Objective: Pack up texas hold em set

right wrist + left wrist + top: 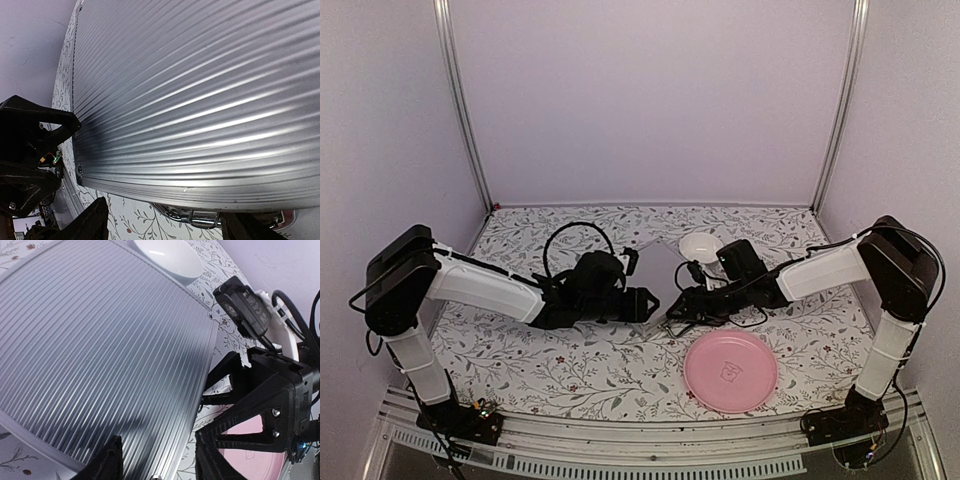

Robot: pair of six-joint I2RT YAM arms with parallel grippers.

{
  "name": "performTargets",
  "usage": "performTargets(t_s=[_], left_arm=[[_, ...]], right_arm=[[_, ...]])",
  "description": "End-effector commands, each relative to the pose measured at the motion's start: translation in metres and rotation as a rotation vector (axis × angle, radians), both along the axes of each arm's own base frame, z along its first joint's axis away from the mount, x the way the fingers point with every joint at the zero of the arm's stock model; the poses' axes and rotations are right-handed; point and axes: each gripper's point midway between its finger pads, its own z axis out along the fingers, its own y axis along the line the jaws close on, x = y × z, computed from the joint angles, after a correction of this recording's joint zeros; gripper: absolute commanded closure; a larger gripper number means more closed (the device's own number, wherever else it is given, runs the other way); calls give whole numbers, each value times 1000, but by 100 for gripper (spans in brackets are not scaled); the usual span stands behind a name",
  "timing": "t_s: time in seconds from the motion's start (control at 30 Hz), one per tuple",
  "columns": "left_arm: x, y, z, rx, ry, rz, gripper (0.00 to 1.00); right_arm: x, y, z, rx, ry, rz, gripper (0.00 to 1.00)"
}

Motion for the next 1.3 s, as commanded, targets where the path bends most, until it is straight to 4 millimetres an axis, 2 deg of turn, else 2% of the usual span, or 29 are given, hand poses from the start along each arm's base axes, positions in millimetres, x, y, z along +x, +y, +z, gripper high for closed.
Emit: performTargets(t_s=[0.0,0.4,0.87,1.1,1.2,1.27], left_arm=[[-15,29,-44,140,110,17,50],[-16,29,-46,140,114,18,50],[-16,28,-46,139,118,17,51],[-14,26,-34,118,98,15,51],[-12,23,-22,100,74,7,50],[-11,21,-13,90,57,2,50]], right_arm=[[-1,10,22,59,-17,13,25],[2,11,40,82,-53,-25,24],[5,14,45,92,-66,-29,24],[2,2,54,69,-106,-49,24],[-1,-9,53,27,-121,-69,31],[-4,-16,49,-3,-131,-78,41]])
